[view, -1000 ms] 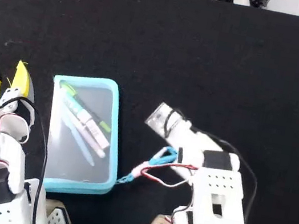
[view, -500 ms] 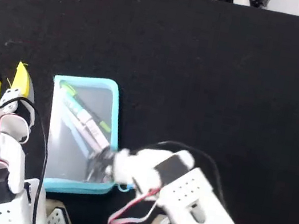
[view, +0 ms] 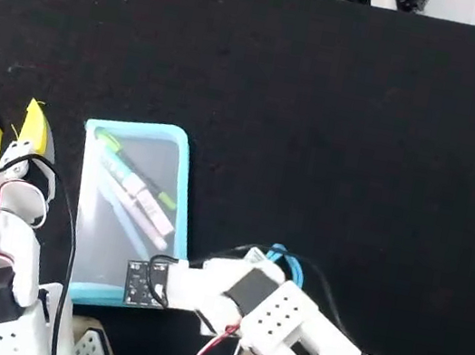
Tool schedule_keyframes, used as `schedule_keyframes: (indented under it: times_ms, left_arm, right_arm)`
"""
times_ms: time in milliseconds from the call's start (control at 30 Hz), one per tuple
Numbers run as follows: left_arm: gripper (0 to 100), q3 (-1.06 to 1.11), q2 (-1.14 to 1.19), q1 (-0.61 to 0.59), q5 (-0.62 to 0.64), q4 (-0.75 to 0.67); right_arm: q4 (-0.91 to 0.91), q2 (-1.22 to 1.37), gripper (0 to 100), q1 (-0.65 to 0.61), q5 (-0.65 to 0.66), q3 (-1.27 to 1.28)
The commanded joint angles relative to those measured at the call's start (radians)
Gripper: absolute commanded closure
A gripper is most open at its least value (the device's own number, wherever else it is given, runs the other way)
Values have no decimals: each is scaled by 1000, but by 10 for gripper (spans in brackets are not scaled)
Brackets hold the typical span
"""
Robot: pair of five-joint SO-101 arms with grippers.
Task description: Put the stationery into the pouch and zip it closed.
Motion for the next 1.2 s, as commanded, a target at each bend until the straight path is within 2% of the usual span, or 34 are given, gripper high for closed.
schedule_keyframes:
  times_ms: [0,300,367,467,500,567,767,867,1000,1167]
  left_arm:
    - [813,-31,-3,-10,5,2]
    - [813,-18,-5,-4,5,0]
    - [813,-12,-5,-2,5,-5]
    - [813,-10,-5,-2,5,-8]
    - [813,-10,-5,-2,5,-6]
    - [813,-10,-5,-2,5,-6]
    - [813,8,-5,-1,11,-9]
    - [813,12,-5,-1,11,-9]
    - [813,12,-5,-1,11,-6]
    - [813,12,-5,-1,11,-2]
  right_arm:
    - [-20,-12,740,-2,-28,5]
    - [-103,-12,749,12,-66,81]
    - [-104,-12,812,12,-61,79]
    - [-103,-12,997,14,-69,82]
    - [-95,-12,964,21,-71,82]
    - [-86,-19,993,75,-64,59]
    - [-31,-19,988,370,-71,-229]
    - [6,-19,988,470,-137,-338]
    - [46,-13,988,488,-198,-372]
    - [-2,-10,988,502,-195,-211]
